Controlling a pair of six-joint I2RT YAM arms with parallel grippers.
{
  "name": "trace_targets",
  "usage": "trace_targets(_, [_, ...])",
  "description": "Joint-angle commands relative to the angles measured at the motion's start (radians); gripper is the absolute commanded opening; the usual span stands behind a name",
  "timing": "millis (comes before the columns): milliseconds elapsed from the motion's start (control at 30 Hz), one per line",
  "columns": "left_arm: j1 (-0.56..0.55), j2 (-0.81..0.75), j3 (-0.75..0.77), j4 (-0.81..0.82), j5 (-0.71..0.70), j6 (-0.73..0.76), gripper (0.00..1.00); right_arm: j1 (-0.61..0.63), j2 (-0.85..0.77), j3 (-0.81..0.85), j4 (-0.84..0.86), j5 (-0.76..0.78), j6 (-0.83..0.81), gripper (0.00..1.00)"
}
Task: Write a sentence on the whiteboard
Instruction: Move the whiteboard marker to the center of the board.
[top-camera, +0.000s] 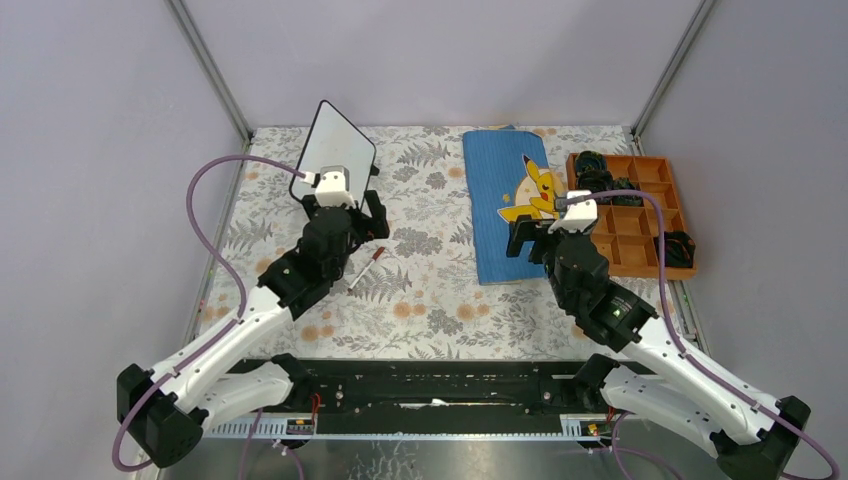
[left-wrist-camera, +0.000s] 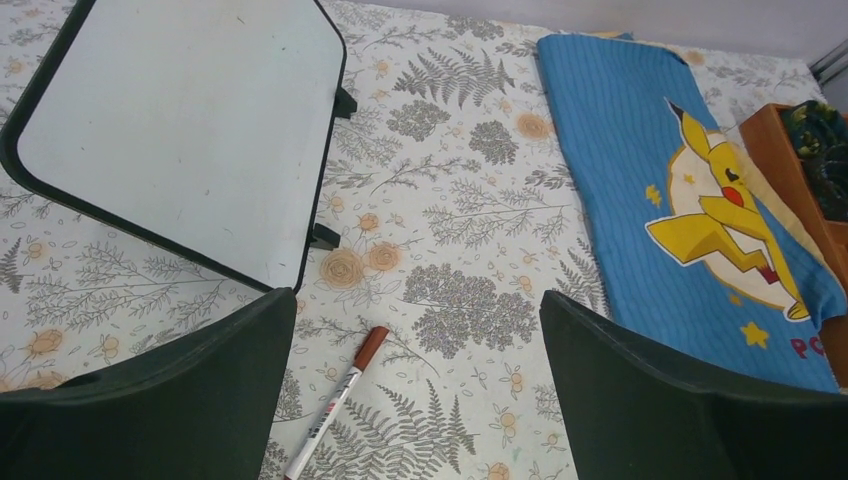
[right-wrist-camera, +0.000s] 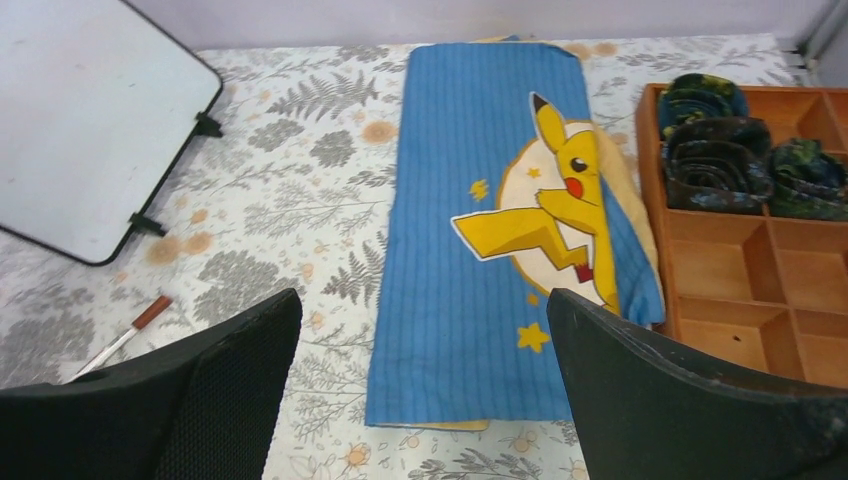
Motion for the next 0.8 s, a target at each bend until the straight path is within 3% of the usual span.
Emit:
trace_targets(0, [0.0,0.04,0.006,0.01,-0.002,0.033,0.99,0.002,-0.018,0.004,0.009,-0.107,-0.013,1.0])
trace_targets(333, [0.028,0.308,0.131,-0.245,0.074,-0.052,0.93,0.001,-0.026,-0.017,-0.029,-0.217,0.036,0.99])
trace_targets(500, [0.102,0.35,0.077,-0.274,0.213,-0.09,0.85,0.002,-0.042,-0.022,-0.02,-0.241,0.041,0.99])
trace_targets(767, [0.113,0.516,0.116,-0.3,0.332,-0.019,0.73,0.002,-0.062,-0.021,-0.021,-0.268,0.057,0.99])
